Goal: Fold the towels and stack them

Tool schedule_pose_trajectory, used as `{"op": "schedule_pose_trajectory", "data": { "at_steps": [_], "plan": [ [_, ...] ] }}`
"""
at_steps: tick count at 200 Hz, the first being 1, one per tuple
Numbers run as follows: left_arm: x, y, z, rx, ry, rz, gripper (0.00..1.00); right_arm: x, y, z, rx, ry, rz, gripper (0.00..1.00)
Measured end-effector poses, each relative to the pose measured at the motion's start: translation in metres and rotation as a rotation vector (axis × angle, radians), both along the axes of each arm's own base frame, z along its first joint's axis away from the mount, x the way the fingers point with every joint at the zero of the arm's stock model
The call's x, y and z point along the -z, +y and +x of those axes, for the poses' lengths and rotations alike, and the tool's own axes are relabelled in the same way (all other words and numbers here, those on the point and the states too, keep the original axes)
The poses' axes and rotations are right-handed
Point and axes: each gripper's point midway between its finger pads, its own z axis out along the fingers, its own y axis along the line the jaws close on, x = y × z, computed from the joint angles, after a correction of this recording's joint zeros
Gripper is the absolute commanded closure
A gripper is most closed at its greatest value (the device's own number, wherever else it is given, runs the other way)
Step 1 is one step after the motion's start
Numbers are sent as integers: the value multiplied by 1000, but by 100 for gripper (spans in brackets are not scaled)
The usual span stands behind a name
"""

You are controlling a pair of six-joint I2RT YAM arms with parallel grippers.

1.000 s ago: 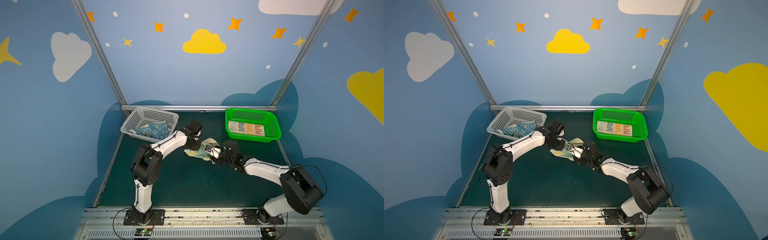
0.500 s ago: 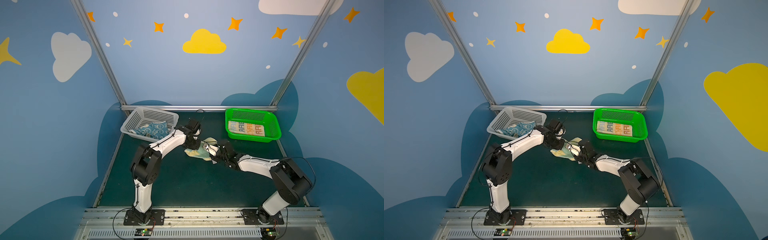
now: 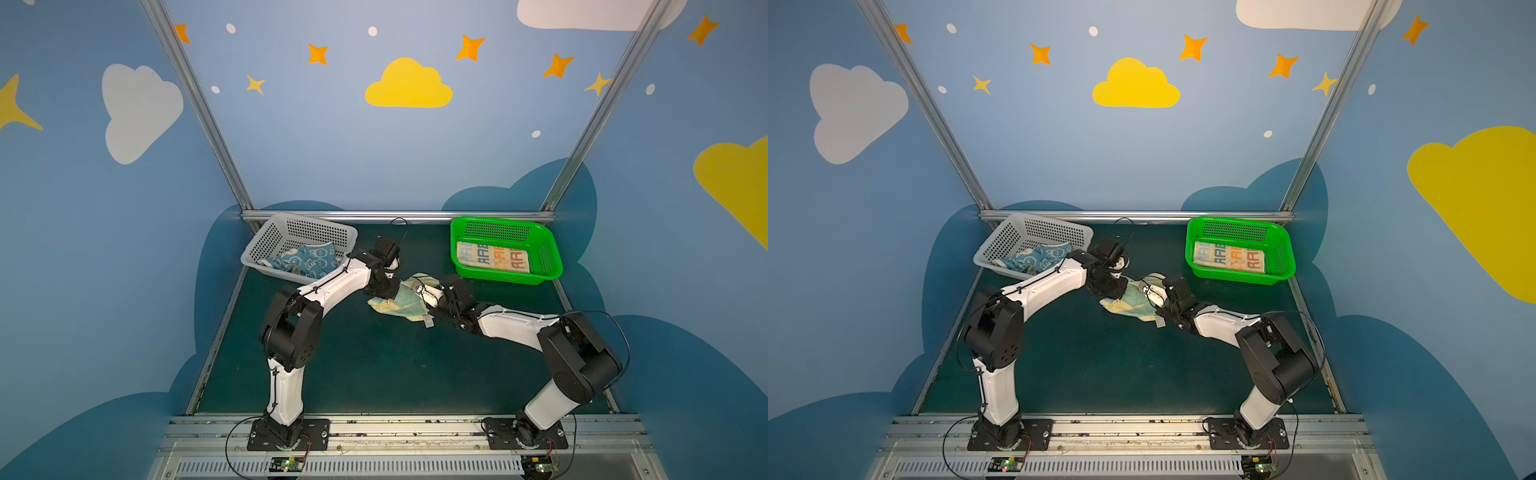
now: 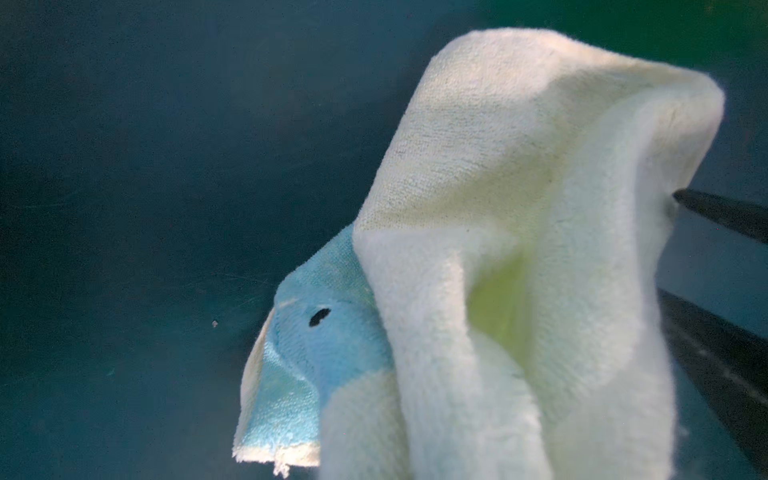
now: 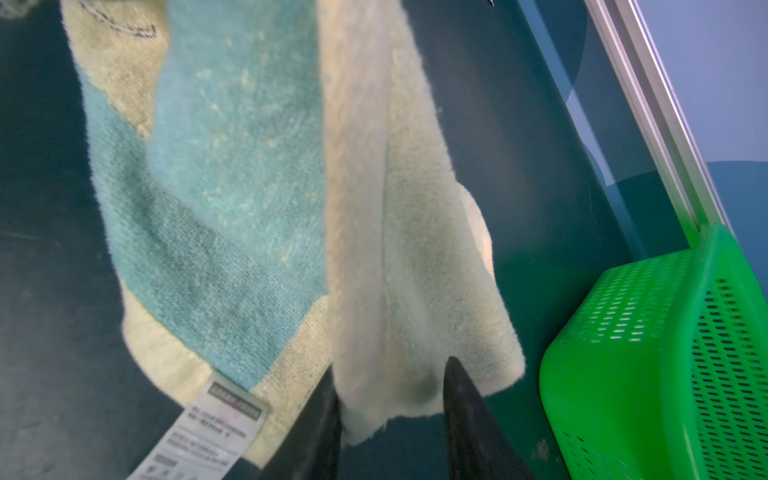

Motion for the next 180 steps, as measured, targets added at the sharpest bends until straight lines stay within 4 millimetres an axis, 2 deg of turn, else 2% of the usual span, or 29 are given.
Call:
{"op": "schedule_pose_trajectory", "data": {
  "at_steps": [17,27,59,82,124,151,180],
  "plan": [
    [1,0,0,13,-3,4,90,-5,1,4,-5,-5,13,65],
    [2,0,-1,20,-2,7,90,-8,3,7,-12,-7,24,70],
    [12,2,-8,49,11,27,89,-15,10,13,-40,-11,50,100],
    [19,4,-13,70,19,39,86,-21,14,18,-53,-13,73,100],
    [28,5,-17,94,21,48,58,-29,18,19,-49,35,111,100],
    [27,4,-13,99,8,33,33,-39,14,17,-10,90,135,100],
    [26,8,-6,82,-4,19,23,-53,3,6,43,147,158,100]
  ]
}}
